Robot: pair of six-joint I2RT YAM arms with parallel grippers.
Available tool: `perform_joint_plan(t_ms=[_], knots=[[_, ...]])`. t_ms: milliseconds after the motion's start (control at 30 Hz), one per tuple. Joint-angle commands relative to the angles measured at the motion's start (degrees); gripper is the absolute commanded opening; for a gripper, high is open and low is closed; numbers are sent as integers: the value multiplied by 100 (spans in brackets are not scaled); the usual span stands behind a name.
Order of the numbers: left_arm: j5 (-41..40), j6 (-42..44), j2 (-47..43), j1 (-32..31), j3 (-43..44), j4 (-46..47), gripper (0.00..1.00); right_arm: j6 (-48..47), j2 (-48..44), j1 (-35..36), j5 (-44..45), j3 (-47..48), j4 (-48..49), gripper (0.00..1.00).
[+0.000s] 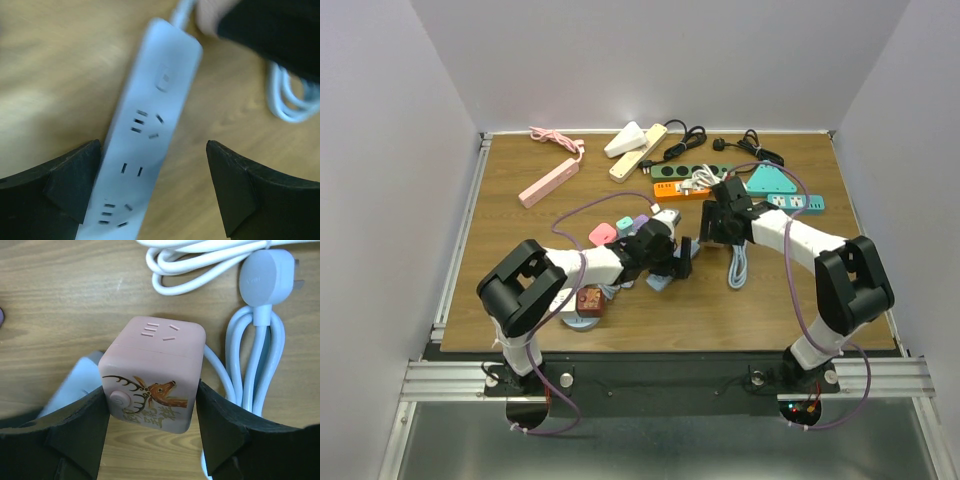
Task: Insert the plug
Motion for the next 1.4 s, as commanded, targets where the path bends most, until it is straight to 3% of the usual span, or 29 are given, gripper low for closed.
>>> perform_joint_plan(t_ms=[0,367,700,867,1200,1367], knots=[[757,-650,-172,-523,-137,67,97,-217,228,-207,395,446,465,0],[1566,-844,21,-892,266,524,97,-314,423,-410,211,728,501,0],[1444,-756,-66,-857,170,428,98,389,-1273,-401,-826,148,-167,0],[1137,-633,-171,-691,31,-64,98,459,-1643,-401,-1202,139,-580,0],[934,-379,-1585,214,-717,93,98,521,-1600,-349,-1275,-169,-677,0],[1100,-370,-1684,470,-902,322,98,635,-1407,-252,-1275,-72,-651,0]])
